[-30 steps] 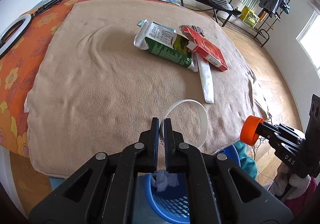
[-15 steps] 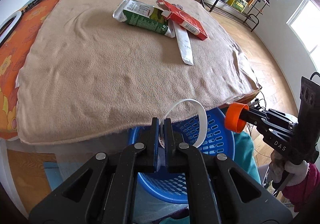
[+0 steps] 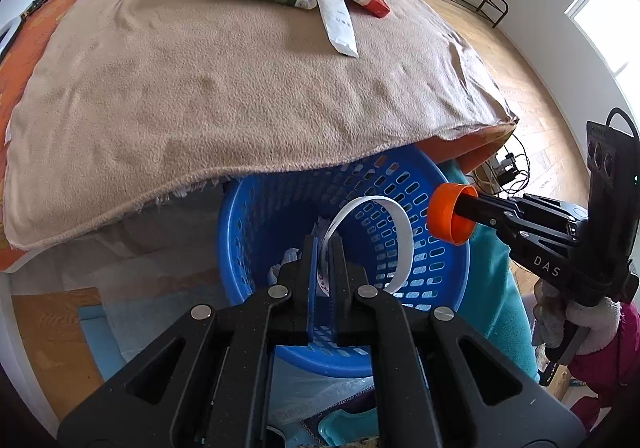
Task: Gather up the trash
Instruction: 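Move both tools over the wastebasket and open them to drop band and cap, then move both open tools back over the bed toward the red box, then grasp the red box with the right tool while the left tool grasps the white packet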
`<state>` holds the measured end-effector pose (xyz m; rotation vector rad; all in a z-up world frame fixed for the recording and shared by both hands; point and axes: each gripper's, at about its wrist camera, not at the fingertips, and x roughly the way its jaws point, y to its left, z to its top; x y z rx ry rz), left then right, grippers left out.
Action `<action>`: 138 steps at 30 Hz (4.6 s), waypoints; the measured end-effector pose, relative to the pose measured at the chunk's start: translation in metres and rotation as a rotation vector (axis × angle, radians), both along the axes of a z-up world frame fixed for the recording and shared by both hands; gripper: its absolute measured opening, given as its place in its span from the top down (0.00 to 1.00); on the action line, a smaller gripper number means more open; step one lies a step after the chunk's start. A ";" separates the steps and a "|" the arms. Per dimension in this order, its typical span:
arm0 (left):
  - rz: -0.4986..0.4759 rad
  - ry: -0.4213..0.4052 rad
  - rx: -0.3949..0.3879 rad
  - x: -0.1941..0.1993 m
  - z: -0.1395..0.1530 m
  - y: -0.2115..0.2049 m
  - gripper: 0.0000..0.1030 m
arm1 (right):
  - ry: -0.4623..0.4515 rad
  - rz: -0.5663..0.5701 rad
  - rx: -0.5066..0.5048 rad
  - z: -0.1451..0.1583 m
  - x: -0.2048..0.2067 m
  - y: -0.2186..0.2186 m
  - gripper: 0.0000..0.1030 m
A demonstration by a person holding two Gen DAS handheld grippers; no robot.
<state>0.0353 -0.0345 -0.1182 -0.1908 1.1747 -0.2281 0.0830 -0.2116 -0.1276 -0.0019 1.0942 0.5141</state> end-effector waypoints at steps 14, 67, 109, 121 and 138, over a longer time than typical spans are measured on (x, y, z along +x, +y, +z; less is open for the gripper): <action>-0.009 0.066 0.010 -0.001 -0.018 -0.007 0.94 | 0.082 -0.002 -0.014 -0.021 -0.003 0.002 0.72; 0.083 -0.052 -0.037 0.070 0.026 -0.004 0.49 | -0.260 0.078 -0.084 0.049 0.070 -0.008 0.30; 0.183 -0.029 -0.108 0.171 0.013 0.013 0.49 | -0.476 0.436 -0.428 0.016 0.214 0.084 0.51; 0.114 -0.051 -0.019 0.201 0.003 -0.019 0.49 | -0.385 0.321 -0.262 0.044 0.236 0.058 0.72; 0.053 -0.122 0.126 0.218 -0.002 -0.053 0.95 | -0.293 0.148 -0.165 0.062 0.230 0.015 0.86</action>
